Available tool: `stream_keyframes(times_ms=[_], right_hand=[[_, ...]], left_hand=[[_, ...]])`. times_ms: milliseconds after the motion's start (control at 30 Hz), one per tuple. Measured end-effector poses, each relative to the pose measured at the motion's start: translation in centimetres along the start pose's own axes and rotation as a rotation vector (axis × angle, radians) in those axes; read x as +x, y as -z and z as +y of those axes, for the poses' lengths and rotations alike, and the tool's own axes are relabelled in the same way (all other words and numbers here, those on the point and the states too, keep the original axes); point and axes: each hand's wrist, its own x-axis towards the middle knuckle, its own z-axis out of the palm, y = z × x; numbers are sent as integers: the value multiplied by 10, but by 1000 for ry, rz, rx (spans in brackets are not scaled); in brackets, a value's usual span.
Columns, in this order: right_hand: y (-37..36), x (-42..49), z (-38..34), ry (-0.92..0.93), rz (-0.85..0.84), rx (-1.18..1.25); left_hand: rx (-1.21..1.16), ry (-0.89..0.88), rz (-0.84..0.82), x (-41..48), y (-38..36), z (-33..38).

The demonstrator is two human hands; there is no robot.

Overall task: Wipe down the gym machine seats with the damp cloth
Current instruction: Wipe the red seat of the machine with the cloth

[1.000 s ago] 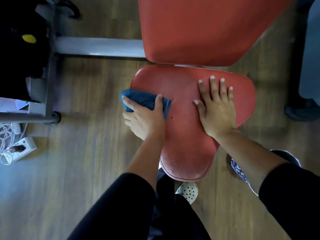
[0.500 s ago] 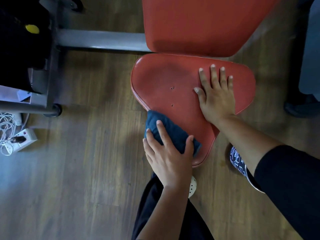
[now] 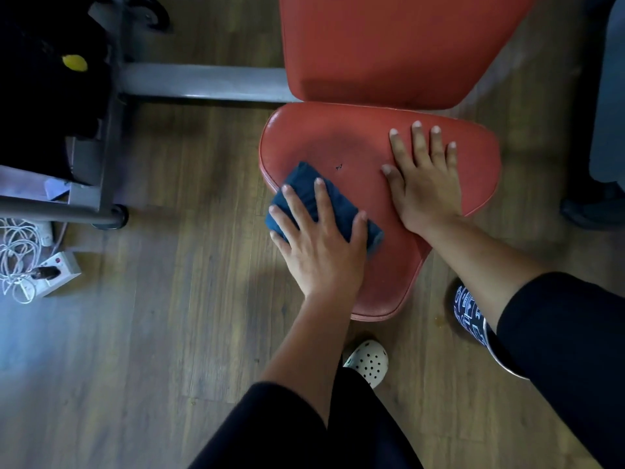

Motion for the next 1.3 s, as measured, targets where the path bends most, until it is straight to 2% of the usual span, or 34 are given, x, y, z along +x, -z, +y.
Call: stream_keyframes(times_ms=[67,200,333,467,600,733,833,900,1033,1067,1133,1233,1300], right_hand=[[-1,-2,1,4,15,7],[-1,-1,1,6,10,0],[0,1,1,0,10,5],[-2,1,1,-9,10,-5],[-3,3,2,-12,13,-22],[-2,1,2,3,35,1],[-2,2,2,0,25,8],[-2,2,1,-14,18,6],[-3,3,1,-21,8,-30],[-3,3,1,-25,4,-35],[-3,3,1,-38,0,-42],[-1,1,1,-37,2,-9],[1,1,2,-21,17,55]], left_hand=[[30,-72,65,-33,-6,-6],[41,-185,68,-61,-12,-17],[18,-191,67,6,1,-20],[125,-149,22,87,18,-19],[162,-166,79,98,14,-9],[134,-450,133,42,6,-18],[174,-605,104,55,11,-33],[248,-582,148,90,15,-34],[255,-297,94,144,24,-5],[254,-282,84,143,21,4],[254,-404,76,126,15,13],[263,-709,60,95,12,-4],[272,-786,68,100,16,-21]])
